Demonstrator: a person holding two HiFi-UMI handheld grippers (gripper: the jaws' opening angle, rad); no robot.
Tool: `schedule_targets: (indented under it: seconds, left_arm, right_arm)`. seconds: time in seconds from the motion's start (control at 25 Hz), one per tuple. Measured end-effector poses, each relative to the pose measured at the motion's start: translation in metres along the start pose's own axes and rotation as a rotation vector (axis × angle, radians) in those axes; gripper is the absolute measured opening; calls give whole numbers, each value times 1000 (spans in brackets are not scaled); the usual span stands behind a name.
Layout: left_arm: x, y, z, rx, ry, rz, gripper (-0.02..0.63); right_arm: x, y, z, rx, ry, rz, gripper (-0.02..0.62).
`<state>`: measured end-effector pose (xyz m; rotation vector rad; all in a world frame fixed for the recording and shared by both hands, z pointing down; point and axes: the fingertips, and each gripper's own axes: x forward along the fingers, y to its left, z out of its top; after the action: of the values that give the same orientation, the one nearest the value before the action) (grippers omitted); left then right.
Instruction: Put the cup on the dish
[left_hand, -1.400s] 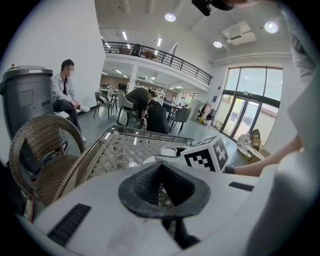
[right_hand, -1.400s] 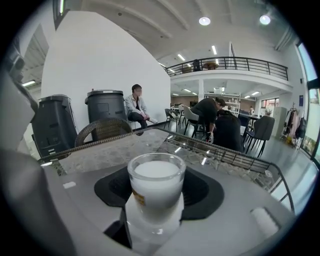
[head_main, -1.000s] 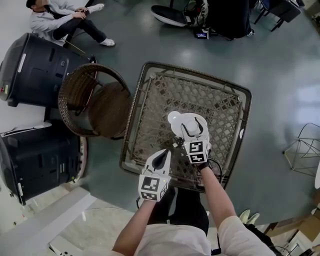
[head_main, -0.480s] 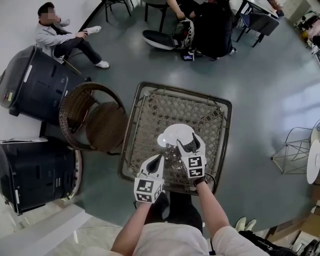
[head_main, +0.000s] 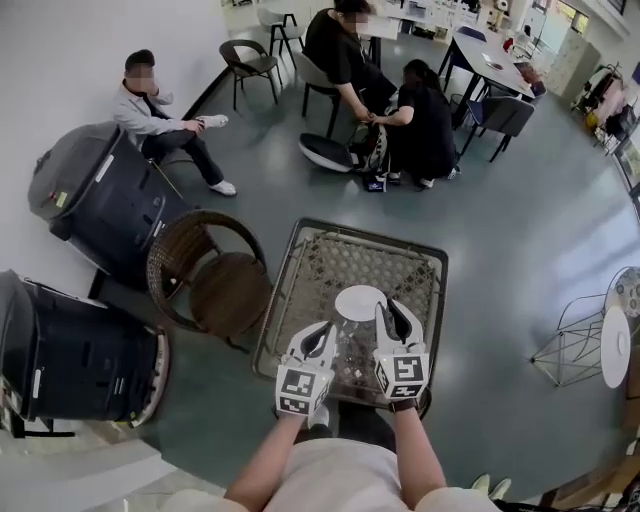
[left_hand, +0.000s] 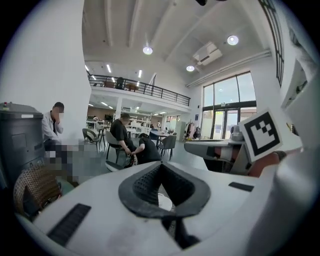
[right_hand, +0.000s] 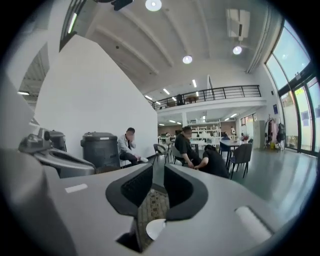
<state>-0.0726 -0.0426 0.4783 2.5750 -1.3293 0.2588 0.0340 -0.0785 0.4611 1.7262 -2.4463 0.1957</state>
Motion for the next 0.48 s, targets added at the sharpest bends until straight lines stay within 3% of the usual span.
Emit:
schedule_targets:
  seconds: [0.2,0.48]
  left_arm:
    - [-29,-7,44,44,-104,-17,3]
    - [-75,-16,96,102,-274,3,3]
  right_arm:
    - [-34,44,69,-10,-156,50,-2]
    - [-78,92,103,-27,-211,91,-3]
